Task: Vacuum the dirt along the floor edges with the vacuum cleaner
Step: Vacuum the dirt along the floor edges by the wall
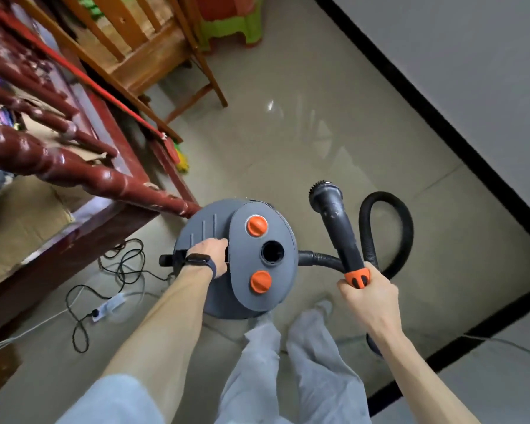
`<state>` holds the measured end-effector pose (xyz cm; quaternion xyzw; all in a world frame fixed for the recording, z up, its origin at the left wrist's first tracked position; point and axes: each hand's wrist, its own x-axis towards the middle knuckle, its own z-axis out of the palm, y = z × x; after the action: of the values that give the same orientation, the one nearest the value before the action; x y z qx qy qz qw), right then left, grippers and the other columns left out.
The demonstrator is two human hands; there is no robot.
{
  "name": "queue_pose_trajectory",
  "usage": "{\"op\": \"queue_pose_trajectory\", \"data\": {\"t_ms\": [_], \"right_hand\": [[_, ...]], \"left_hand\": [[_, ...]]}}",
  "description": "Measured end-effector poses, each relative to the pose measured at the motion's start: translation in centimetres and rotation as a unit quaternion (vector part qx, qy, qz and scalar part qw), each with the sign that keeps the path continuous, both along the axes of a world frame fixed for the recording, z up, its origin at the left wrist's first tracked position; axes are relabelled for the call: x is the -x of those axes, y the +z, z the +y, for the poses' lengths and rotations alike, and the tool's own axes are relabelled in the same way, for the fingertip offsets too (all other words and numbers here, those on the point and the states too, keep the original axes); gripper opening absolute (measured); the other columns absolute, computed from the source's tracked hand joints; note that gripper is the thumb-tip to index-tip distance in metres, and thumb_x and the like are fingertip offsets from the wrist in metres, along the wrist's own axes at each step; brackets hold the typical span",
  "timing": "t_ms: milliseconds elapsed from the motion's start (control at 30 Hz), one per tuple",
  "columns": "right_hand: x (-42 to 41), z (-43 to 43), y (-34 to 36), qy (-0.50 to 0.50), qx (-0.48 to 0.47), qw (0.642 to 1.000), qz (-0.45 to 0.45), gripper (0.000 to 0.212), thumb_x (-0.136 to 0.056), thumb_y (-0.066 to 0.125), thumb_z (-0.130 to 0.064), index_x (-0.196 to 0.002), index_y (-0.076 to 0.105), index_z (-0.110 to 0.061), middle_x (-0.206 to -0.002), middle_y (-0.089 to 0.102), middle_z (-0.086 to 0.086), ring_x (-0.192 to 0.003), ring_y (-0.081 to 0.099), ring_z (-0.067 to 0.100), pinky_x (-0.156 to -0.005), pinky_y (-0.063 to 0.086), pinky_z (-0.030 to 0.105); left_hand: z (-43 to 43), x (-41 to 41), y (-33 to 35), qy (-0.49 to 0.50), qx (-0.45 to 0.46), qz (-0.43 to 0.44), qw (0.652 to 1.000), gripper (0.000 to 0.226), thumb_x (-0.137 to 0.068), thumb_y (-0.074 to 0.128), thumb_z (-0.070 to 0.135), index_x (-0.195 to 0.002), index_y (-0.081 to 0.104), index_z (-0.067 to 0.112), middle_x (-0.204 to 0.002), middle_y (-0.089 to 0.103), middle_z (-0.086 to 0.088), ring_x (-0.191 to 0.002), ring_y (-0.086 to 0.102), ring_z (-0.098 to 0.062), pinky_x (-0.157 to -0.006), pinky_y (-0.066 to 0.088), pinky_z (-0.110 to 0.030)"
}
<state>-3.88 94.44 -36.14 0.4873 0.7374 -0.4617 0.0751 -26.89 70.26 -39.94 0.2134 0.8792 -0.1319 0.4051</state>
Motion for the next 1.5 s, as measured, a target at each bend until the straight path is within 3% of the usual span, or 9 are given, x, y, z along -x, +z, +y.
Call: {"op": "queue_pose_trajectory", "data": {"t_ms": [100, 233, 400, 700, 800, 1033, 1133, 1333, 1500], "right_hand": [[-1.2, 2.3, 0.3, -0.058, 0.007, 0.998, 0.028, 0.023, -0.066, 0.062, -0.034, -0.069, 0.042, -0.024, -0.053, 0.047, -0.005, -0.051, 0.037, 0.011, -0.049, 0.033, 0.033], [-2.5, 4.9, -0.2, -0.086, 0.004, 0.996, 0.023, 0.024, -0.066, 0.062, -0.035, -0.075, 0.045, -0.020, -0.058, 0.051, 0.002, -0.049, 0.036, 0.011, -0.051, 0.036, 0.034], [-2.5, 8.3, -1.0, -0.091, 0.005, 0.996, 0.019, 0.022, -0.075, 0.068, -0.028, -0.072, 0.047, -0.032, -0.054, 0.053, -0.004, -0.048, 0.043, 0.011, -0.051, 0.040, 0.032], [-0.2, 11.9, -3.1, -0.264, 0.005, 0.964, 0.041, 0.032, -0.077, 0.070, -0.020, -0.067, 0.040, -0.025, -0.050, 0.042, -0.009, -0.048, 0.033, 0.011, -0.046, 0.031, 0.023], [0.4, 11.7, -3.8, -0.313, 0.012, 0.949, 0.038, 0.030, -0.076, 0.071, -0.020, -0.070, 0.042, -0.018, -0.052, 0.044, -0.007, -0.049, 0.036, 0.009, -0.053, 0.036, 0.032], [3.9, 9.0, -4.0, -0.526, 0.066, 0.844, 0.079, 0.027, -0.077, 0.076, -0.015, -0.073, 0.054, 0.000, -0.055, 0.054, 0.004, -0.048, 0.047, 0.018, -0.049, 0.043, 0.026], [5.5, 7.4, -3.6, -0.591, 0.106, 0.792, 0.112, 0.018, -0.077, 0.077, -0.010, -0.075, 0.059, -0.008, -0.053, 0.054, 0.003, -0.043, 0.048, 0.019, -0.048, 0.043, 0.029], [7.0, 3.9, -1.6, -0.627, 0.135, 0.750, 0.166, 0.019, -0.069, 0.077, -0.016, -0.070, 0.059, -0.011, -0.053, 0.053, 0.004, -0.043, 0.045, 0.019, -0.052, 0.042, 0.034], [5.5, 2.3, 0.8, -0.708, 0.154, 0.639, 0.260, 0.032, -0.080, 0.071, -0.004, -0.058, 0.054, -0.021, -0.055, 0.045, 0.003, -0.040, 0.040, 0.017, -0.046, 0.041, 0.029]], "left_hand": [[3.9, 0.9, -0.9, 0.016, -0.005, -0.002, 1.000, 0.039, -0.088, 0.051, 0.014, -0.126, 0.051, 0.020, -0.121, 0.058, -0.009, -0.111, 0.059, -0.034, -0.083, 0.051, -0.042], [9.5, 2.2, -2.4, -0.011, -0.028, -0.001, 1.000, 0.046, -0.087, 0.050, 0.011, -0.132, 0.049, 0.023, -0.121, 0.058, -0.009, -0.110, 0.059, -0.034, -0.086, 0.053, -0.043], [18.4, 4.2, -2.4, -0.108, -0.047, 0.016, 0.993, 0.042, -0.086, 0.051, 0.013, -0.127, 0.051, 0.024, -0.121, 0.059, -0.007, -0.110, 0.059, -0.033, -0.079, 0.048, -0.039], [30.8, 8.3, -2.9, -0.306, -0.046, 0.043, 0.950, 0.037, -0.090, 0.052, 0.011, -0.125, 0.051, 0.022, -0.115, 0.056, -0.009, -0.109, 0.059, -0.034, -0.081, 0.048, -0.042], [33.2, 10.0, -3.0, -0.360, -0.048, 0.045, 0.931, 0.037, -0.089, 0.050, 0.008, -0.124, 0.051, 0.021, -0.112, 0.057, -0.009, -0.108, 0.059, -0.033, -0.082, 0.049, -0.042], [34.6, 13.4, -2.9, -0.439, -0.071, 0.070, 0.893, 0.032, -0.088, 0.050, 0.004, -0.118, 0.050, 0.016, -0.112, 0.058, -0.010, -0.108, 0.057, -0.034, -0.078, 0.049, -0.043], [33.3, 14.6, -2.8, -0.481, -0.071, 0.059, 0.872, 0.032, -0.088, 0.048, 0.003, -0.116, 0.051, 0.016, -0.111, 0.059, -0.009, -0.106, 0.057, -0.033, -0.082, 0.049, -0.042], [30.6, 14.8, -2.3, -0.597, -0.059, 0.065, 0.798, 0.033, -0.092, 0.042, 0.004, -0.118, 0.053, 0.020, -0.116, 0.061, -0.004, -0.111, 0.055, -0.029, -0.091, 0.039, -0.035], [28.4, 13.2, -1.6, -0.670, -0.035, 0.095, 0.735, 0.032, -0.096, 0.038, 0.008, -0.121, 0.053, 0.021, -0.122, 0.060, -0.002, -0.117, 0.052, -0.025, -0.101, 0.030, -0.032]]}}
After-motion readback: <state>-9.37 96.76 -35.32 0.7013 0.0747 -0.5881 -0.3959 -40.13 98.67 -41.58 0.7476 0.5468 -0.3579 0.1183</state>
